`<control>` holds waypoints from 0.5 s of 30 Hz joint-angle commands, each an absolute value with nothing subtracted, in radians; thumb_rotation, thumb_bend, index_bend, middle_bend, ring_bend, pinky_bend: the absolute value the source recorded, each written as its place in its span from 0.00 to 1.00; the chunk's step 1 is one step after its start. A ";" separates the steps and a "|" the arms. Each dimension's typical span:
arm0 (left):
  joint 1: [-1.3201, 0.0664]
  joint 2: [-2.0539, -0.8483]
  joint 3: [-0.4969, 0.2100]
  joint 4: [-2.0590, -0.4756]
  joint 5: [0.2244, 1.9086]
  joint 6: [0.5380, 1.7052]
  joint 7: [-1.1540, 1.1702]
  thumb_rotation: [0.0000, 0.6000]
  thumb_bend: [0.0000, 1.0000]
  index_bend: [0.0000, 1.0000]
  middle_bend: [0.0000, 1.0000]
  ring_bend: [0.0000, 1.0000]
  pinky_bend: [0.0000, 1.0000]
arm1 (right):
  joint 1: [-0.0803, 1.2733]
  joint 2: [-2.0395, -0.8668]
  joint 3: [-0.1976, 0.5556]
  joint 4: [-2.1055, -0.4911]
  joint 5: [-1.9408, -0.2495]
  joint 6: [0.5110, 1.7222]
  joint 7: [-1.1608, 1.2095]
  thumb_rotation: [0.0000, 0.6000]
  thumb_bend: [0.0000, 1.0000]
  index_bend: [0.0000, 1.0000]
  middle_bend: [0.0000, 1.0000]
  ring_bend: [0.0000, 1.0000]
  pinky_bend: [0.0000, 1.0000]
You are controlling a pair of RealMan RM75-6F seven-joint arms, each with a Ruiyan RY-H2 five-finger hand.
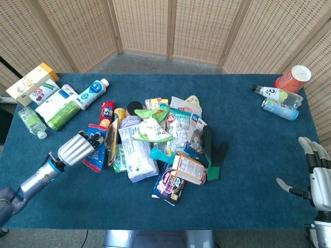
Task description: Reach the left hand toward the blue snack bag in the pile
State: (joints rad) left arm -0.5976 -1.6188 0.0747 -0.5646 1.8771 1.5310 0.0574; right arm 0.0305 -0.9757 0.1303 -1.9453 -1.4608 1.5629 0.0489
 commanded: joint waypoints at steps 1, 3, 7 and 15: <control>-0.599 -1.540 0.064 -0.643 1.869 1.581 0.079 1.00 0.00 0.96 0.92 0.86 0.84 | 0.031 -0.976 0.129 -1.947 -1.464 1.562 0.046 1.00 0.00 0.00 0.00 0.00 0.00; -0.602 -1.494 0.058 -0.700 1.868 1.601 0.100 1.00 0.00 0.96 0.92 0.86 0.84 | 0.031 -0.978 0.127 -1.949 -1.467 1.562 0.043 1.00 0.00 0.00 0.00 0.00 0.00; -0.609 -1.405 0.037 -0.823 1.865 1.635 0.143 1.00 0.00 0.96 0.92 0.86 0.84 | 0.030 -0.978 0.124 -1.955 -1.472 1.564 0.039 1.00 0.00 0.00 0.00 0.00 0.00; -0.635 -1.221 -0.040 -1.089 1.848 1.677 0.235 1.00 0.00 0.96 0.91 0.86 0.83 | 0.030 -0.979 0.121 -1.959 -1.476 1.563 0.034 1.00 0.00 0.00 0.00 0.00 0.00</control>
